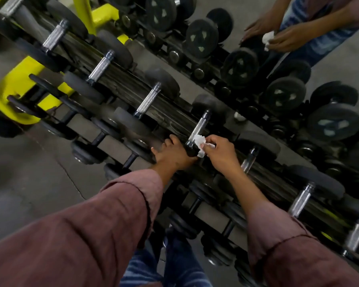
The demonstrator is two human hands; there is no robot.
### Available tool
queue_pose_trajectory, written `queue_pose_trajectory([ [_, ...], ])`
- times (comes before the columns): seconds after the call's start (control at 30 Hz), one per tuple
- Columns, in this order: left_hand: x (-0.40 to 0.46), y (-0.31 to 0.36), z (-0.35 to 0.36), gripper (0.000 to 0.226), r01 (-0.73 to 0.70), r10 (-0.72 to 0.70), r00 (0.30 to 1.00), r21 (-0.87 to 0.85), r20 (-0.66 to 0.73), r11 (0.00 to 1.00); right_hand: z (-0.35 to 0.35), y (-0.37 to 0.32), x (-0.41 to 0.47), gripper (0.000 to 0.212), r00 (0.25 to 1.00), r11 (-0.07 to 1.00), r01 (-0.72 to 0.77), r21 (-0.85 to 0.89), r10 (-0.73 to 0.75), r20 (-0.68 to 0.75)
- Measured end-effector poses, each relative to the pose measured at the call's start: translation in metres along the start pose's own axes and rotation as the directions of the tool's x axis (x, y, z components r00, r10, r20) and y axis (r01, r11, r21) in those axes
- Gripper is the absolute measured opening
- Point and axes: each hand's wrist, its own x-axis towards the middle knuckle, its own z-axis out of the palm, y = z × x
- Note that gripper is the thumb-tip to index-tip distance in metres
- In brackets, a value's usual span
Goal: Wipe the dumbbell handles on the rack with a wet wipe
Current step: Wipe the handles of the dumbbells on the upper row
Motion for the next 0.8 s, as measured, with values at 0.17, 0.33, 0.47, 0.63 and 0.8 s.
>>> queue_pose_trajectory([
  [0.17, -0.003, 0.0, -0.001, 0.141, 0.022, -0.022, 1.0, 0.004, 0.004, 1.0, 0.005, 0.003, 0.026, 0.013, 0.996, 0.994, 0.066, -0.091, -0.061, 0.058],
  [0.33, -0.003, 0.0, -0.001, 0.141, 0.038, -0.038, 0.999, 0.004, -0.016, 0.999, 0.011, -0.005, 0.05, 0.015, 0.946, 0.924, 0.289, -0.249, -0.236, 0.22],
  [0.47, -0.003, 0.003, 0.0, 0.138, 0.065, -0.065, 0.997, 0.002, -0.038, 0.998, 0.022, -0.001, 0.061, 0.015, 0.849, 0.78, 0.504, -0.371, -0.368, 0.381],
  [0.63, -0.007, 0.008, 0.002, 0.136, 0.098, -0.097, 0.994, 0.013, -0.04, 0.995, 0.017, 0.011, 0.069, 0.025, 0.783, 0.723, 0.584, -0.37, -0.381, 0.491],
  [0.8, -0.004, 0.004, 0.001, 0.137, 0.105, -0.104, 0.994, 0.022, -0.03, 0.994, 0.009, 0.016, 0.073, 0.028, 0.74, 0.669, 0.635, -0.386, -0.385, 0.551],
])
